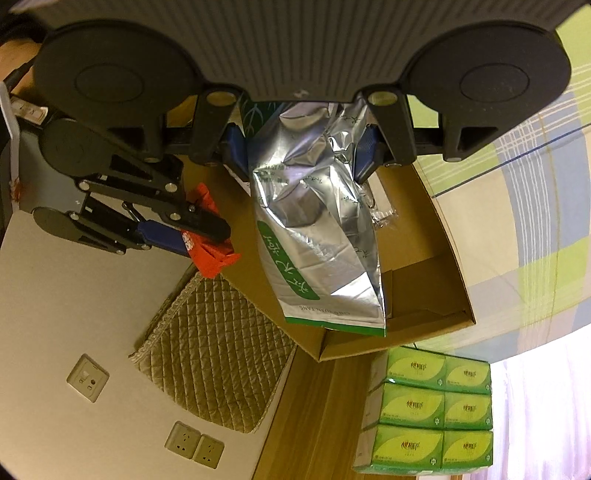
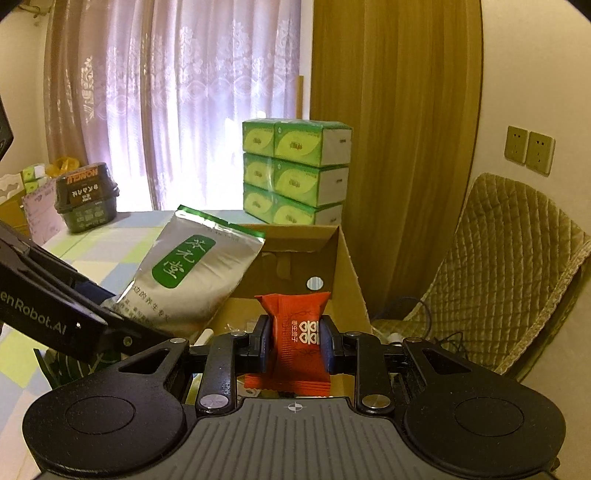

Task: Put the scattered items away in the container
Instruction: 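Carry the tea packet and red snack with both tools over the cardboard box, then open both tools to drop the tea packet and red snack into the box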

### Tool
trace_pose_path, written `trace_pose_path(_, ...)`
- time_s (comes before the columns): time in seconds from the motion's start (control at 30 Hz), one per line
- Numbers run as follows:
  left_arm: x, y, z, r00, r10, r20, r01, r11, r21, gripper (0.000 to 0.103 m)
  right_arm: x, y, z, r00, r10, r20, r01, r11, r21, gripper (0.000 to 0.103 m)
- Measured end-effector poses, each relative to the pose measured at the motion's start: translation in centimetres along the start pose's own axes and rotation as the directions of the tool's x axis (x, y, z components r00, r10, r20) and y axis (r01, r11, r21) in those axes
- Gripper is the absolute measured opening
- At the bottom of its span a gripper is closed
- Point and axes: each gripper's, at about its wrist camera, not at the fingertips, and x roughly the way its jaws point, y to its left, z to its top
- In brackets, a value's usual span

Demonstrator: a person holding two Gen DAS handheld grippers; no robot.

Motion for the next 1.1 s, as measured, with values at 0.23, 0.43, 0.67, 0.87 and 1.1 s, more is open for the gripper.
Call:
trace_pose_path(0.23,0.5,0.3,-0.1,1.0,-0.001,-0.002,0.001,1.0,-0.007,0.053,0.6,0.1,0.0,1.0,0.006,-0.004,-0.006,1.0,0.001,0.03)
trace_pose_path(0.43,0.7,0.6,0.2,1.0,0.012,0.026,-0.011,1.0,-0.017,0.054,0.9,-0.1,0.4,1.0,0.001,0.0,-0.001,1.0,0.002,0.03)
trace_pose_path(0.67,-0.5,1.1,-0.2,0.995,0.056,0.084,-0.055,0.998,-0.016,0.065,1.3,-0.3,0.3,1.0,0.0,-0.009,0.0,1.0,0.004,0.03)
trace_pose_path(0.87,-1.8,1.5,-1.5,0.993,0.058,0.098,-0.055,0.998,-0.038,0.066,1.7,0.0,0.2,1.0,0.014,-0.021,-0.013,1.0,0.016,0.03)
trace_pose_path(1.1,-3.1,1.8,-2.6,0.992,0.057,0.114,-0.051,0.997,-0.05,0.069,1.9,0.6,0.3,0.999,0.05,-0.02,-0.051,0.999,-0.003,0.031)
